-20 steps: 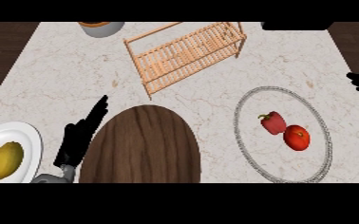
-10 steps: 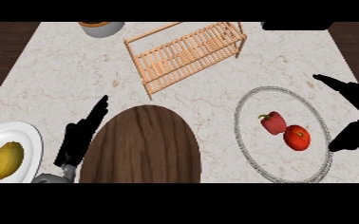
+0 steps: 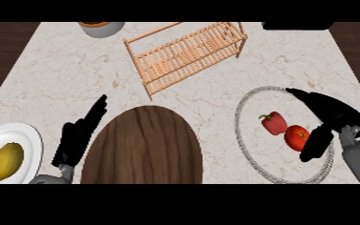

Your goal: Pick the tomato from the placemat and place it in the tiered shelf

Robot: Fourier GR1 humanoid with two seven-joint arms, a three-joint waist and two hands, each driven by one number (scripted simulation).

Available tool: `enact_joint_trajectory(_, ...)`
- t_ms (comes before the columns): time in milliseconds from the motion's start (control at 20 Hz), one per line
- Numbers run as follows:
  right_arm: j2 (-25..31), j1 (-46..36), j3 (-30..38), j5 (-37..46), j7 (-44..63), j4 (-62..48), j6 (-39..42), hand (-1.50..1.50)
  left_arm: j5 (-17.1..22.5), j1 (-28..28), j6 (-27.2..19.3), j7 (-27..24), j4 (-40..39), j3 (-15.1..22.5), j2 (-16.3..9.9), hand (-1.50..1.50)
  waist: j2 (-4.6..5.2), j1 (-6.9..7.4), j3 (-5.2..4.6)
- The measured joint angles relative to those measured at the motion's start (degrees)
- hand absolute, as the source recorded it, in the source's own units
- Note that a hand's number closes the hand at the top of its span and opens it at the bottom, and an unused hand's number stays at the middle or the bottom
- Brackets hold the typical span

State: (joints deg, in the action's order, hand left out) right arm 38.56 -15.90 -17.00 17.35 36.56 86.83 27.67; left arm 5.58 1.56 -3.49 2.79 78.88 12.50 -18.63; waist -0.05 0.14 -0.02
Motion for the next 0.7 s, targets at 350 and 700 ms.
enact_joint_trajectory(350, -3.7, 3.3, 1.2, 5.9, 3.9, 2.7, 2.0, -1.5, -2.2, -1.0, 1.2, -0.2, 0.2, -1.4, 1.7, 0.0, 0.0, -0.11, 0.01)
enact_joint_trajectory(700, -5.1, 5.2, 2.9, 14.1, 0.5, 1.0, 1.8, -1.5, -4.3, 0.6, 2.4, -0.5, -1.8, -3.4, 3.7, 0.0, 0.04, -0.12, 0.02)
